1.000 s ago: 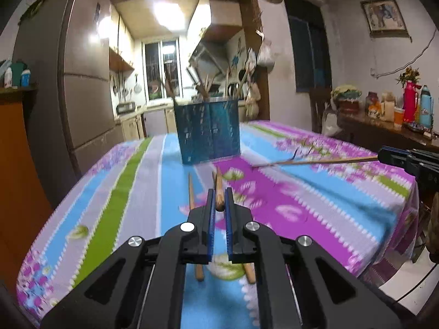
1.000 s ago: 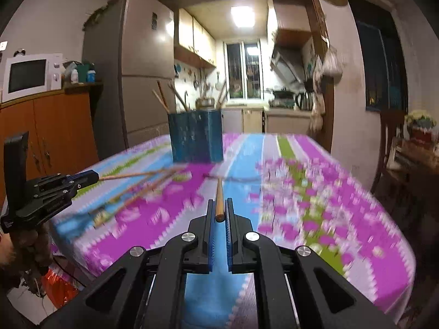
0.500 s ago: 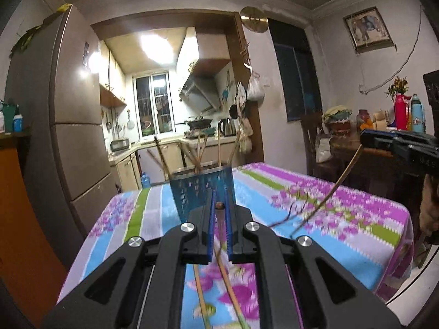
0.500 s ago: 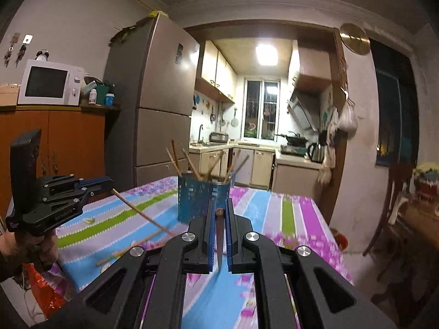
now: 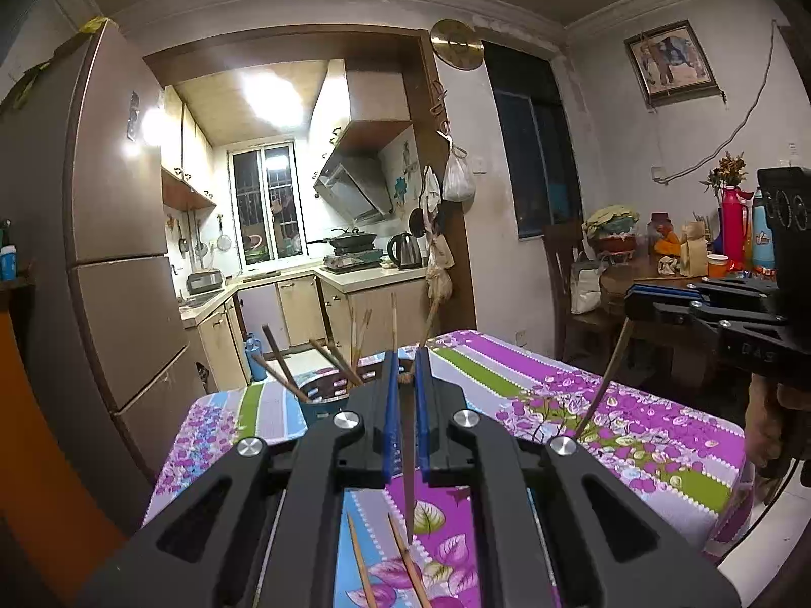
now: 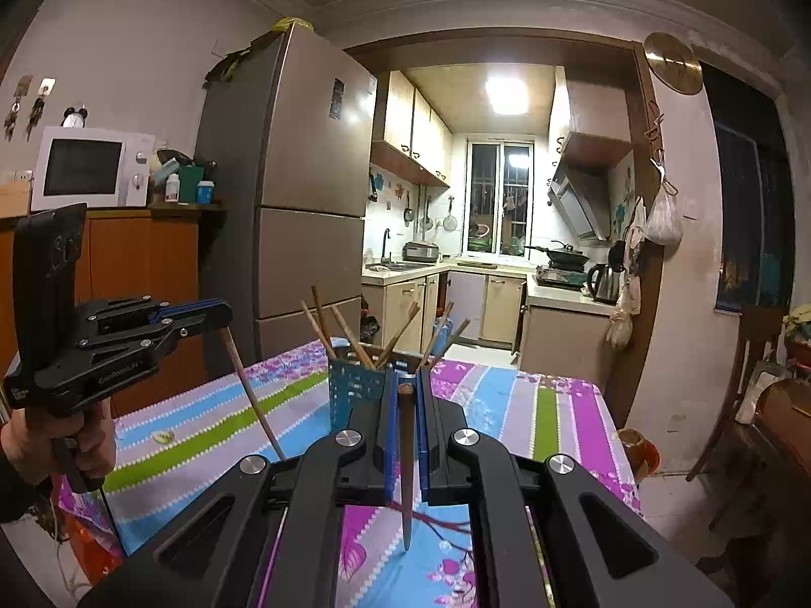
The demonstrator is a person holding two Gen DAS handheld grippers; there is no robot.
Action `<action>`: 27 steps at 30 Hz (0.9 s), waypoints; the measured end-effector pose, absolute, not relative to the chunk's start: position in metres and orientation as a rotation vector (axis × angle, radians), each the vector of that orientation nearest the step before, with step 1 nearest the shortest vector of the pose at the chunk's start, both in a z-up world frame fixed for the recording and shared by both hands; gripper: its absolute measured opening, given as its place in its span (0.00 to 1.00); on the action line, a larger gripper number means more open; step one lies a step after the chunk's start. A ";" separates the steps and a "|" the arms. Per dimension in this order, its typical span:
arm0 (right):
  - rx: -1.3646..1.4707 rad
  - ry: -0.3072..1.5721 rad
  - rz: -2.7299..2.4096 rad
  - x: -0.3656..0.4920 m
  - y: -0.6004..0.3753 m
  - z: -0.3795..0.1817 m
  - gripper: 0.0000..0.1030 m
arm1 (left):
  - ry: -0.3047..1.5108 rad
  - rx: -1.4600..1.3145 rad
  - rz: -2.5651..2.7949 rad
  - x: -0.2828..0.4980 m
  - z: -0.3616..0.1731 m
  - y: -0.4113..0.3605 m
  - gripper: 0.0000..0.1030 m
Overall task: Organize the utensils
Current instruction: 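Lift both chopsticks and carry them above the blue holder, then lower both held chopsticks into the blue holder and open both grippers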
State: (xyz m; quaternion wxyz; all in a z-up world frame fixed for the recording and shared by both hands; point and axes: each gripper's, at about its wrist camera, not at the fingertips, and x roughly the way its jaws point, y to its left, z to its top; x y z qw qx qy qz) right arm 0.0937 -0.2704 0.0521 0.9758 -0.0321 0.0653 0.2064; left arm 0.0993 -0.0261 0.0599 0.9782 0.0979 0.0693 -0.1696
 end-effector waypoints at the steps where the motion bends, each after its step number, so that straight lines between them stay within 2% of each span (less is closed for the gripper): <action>1: -0.062 0.129 0.420 0.096 -0.270 0.057 0.08 | 0.139 0.196 -0.343 0.101 0.063 -0.026 0.05; 27: -0.018 0.187 0.472 0.148 -0.254 0.139 0.08 | 0.220 0.172 -0.390 0.143 0.131 -0.027 0.05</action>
